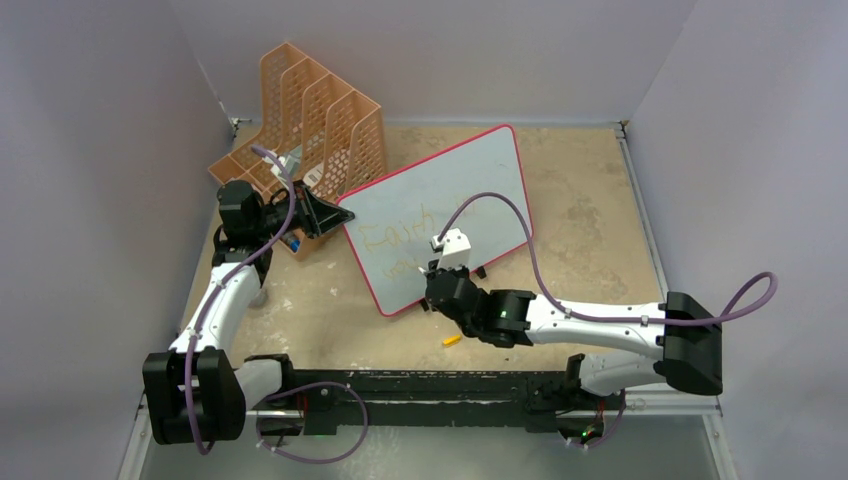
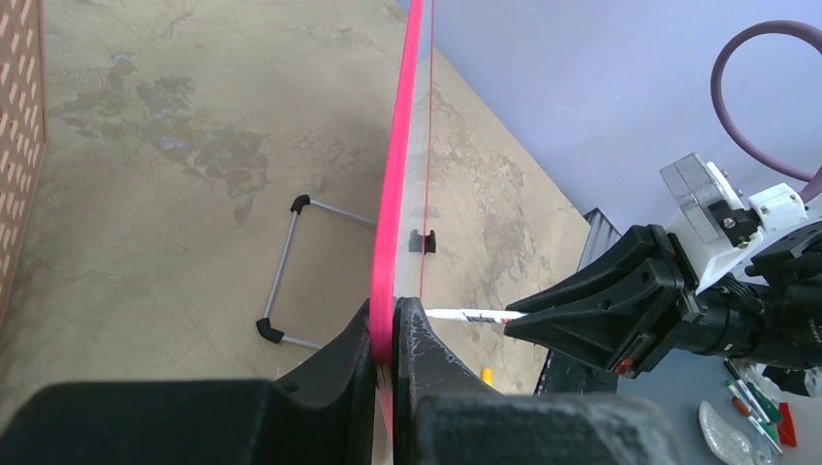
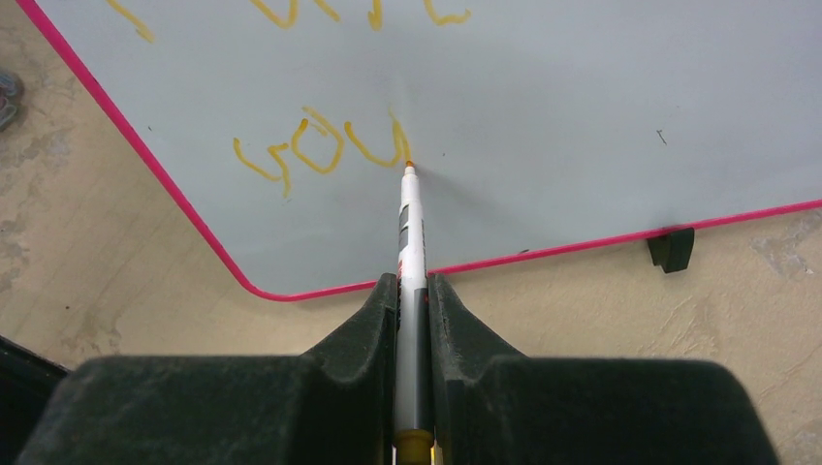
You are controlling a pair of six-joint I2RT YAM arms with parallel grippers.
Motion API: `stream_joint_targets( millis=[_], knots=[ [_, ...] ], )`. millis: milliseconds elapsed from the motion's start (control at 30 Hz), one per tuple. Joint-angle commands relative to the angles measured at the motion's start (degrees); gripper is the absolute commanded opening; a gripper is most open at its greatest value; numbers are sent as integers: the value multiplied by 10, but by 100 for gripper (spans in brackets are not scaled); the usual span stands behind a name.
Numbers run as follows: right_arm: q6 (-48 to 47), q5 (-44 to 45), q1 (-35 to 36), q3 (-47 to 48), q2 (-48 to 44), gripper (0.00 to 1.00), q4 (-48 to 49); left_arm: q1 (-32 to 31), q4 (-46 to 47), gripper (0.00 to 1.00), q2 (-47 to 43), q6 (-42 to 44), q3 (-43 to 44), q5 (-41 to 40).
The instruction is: Write a sentence on the whiteboard
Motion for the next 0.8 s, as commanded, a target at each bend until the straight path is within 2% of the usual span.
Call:
stream_joint_targets(
  millis=[0,433,767],
  knots=[
    [16,4,-3,-5,-8,0,-12,5,32,0,-4,42,7,-20],
    [-6,39,-3,1,-42,0,5,5,31,0,-3,43,7,-20],
    [-31,39,-14,9,-26,0,36,5,31,0,-2,43,7,-19]
  ],
)
